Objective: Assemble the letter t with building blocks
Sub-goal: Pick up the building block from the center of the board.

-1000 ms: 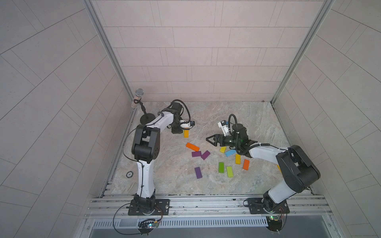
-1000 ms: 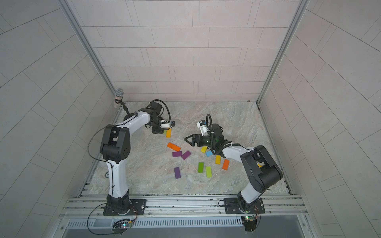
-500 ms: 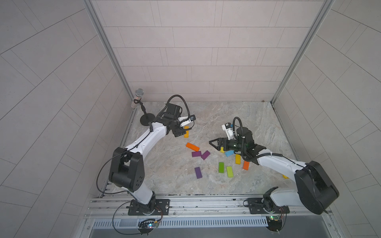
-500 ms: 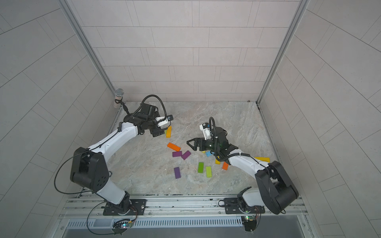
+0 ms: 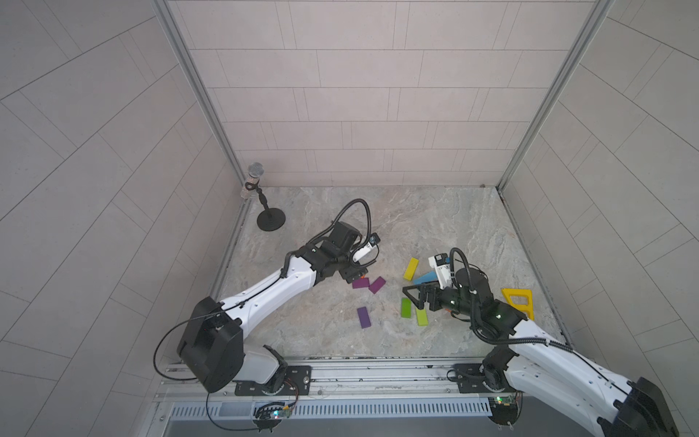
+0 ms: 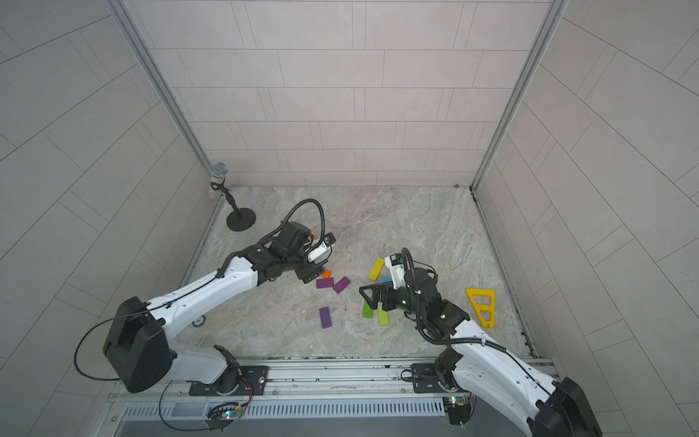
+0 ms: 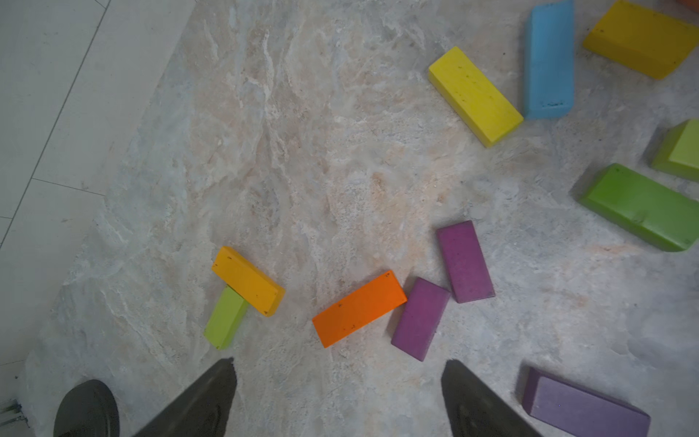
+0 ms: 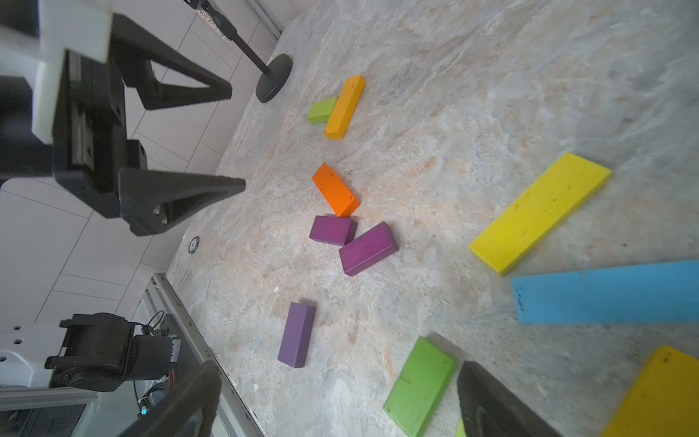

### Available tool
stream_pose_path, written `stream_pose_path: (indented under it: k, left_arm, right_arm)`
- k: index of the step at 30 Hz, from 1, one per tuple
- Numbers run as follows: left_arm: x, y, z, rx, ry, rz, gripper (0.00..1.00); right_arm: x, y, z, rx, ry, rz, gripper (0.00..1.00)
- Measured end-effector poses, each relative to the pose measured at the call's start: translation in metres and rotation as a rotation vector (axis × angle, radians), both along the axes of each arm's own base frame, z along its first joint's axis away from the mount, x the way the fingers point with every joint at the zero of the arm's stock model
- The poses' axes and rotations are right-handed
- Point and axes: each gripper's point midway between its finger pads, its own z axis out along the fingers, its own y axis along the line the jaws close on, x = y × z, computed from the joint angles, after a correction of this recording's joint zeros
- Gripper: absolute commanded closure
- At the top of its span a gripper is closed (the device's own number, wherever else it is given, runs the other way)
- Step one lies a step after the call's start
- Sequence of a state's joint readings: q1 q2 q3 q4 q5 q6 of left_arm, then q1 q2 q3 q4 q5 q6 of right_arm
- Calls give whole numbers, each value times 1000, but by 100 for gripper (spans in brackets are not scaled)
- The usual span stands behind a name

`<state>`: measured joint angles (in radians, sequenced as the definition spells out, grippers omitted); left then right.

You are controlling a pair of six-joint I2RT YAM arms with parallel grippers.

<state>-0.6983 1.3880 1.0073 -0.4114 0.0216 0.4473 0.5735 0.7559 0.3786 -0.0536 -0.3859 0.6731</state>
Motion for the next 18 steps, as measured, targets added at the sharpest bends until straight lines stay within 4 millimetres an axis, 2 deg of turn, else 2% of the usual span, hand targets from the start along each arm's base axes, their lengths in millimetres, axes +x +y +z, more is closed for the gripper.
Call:
stream_pose_path:
  k: [3,5,10,18]
  left_arm:
    - [-18,-8,-16,3,21,3,19]
    - [-22,-10,-21,11,23,30,19]
    - [-23,-18,-22,10,6,76,20]
    - [-20,-27,-27,9,31,128,22]
  right_arm:
    - [-4,-7,-6,-17,11,-22,0]
    - [-6,-10,-11,-31,25,-31,0]
    - [-11,-15,-19,-53,53,-38,0]
    - [-17,-26,-12,-62,24,-61,0]
